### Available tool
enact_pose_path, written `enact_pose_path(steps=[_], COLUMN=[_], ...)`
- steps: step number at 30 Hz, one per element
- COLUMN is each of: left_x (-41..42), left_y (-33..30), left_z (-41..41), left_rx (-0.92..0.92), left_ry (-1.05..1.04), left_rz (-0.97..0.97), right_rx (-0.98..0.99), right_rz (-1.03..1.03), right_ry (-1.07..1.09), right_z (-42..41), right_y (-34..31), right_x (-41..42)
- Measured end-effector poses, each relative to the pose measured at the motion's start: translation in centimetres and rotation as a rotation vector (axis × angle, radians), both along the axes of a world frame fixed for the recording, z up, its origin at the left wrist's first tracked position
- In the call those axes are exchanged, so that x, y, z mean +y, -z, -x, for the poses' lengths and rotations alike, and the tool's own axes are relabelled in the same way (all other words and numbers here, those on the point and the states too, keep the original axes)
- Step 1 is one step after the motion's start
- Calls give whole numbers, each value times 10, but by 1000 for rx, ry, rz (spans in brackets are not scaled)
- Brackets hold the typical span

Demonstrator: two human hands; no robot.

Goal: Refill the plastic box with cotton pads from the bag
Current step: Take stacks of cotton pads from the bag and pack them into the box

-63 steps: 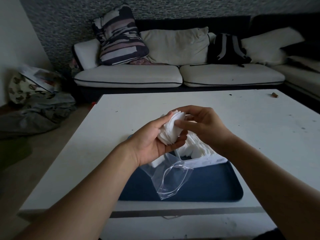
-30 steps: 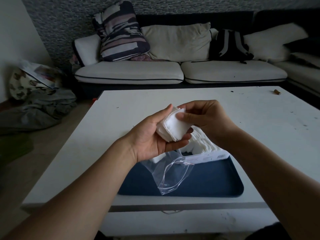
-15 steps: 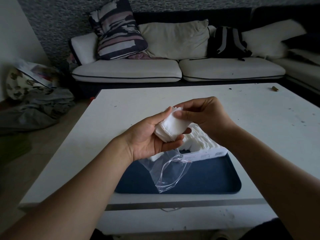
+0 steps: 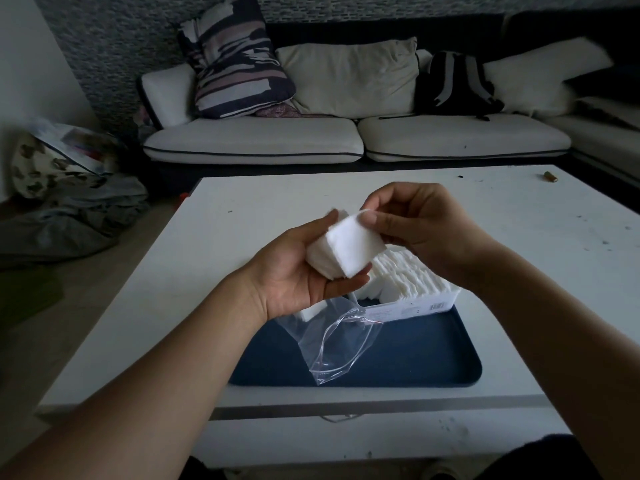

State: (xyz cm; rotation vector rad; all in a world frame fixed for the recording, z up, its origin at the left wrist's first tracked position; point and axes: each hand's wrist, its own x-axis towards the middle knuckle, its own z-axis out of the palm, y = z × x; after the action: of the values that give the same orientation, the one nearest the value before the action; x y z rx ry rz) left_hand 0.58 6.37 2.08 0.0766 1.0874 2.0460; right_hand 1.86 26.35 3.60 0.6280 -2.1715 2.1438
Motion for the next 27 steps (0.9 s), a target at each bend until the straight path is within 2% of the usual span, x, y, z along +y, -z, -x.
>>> enact_pose_path(steps=[5, 16, 19, 20, 23, 27], left_x=[2, 2, 3, 3, 4, 6], left_y=[0, 2, 2, 0, -4, -6], left_z=[-4, -4, -4, -4, -7, -6], left_rx=[24, 63, 83, 85, 64, 12], left_ry=[77, 99, 76, 80, 88, 64], left_rz=[110, 61, 58, 41, 37, 153], right_rx=[69, 98, 138, 88, -171, -188], right_rz=[-130, -214, -351, -366, -269, -288], right_ry=[49, 120, 228, 214, -33, -108], right_z=[3, 6, 6, 5, -3, -6], right_y=[4, 10, 11, 10, 8, 11], right_x=[-3, -1, -5, -5, -10, -20])
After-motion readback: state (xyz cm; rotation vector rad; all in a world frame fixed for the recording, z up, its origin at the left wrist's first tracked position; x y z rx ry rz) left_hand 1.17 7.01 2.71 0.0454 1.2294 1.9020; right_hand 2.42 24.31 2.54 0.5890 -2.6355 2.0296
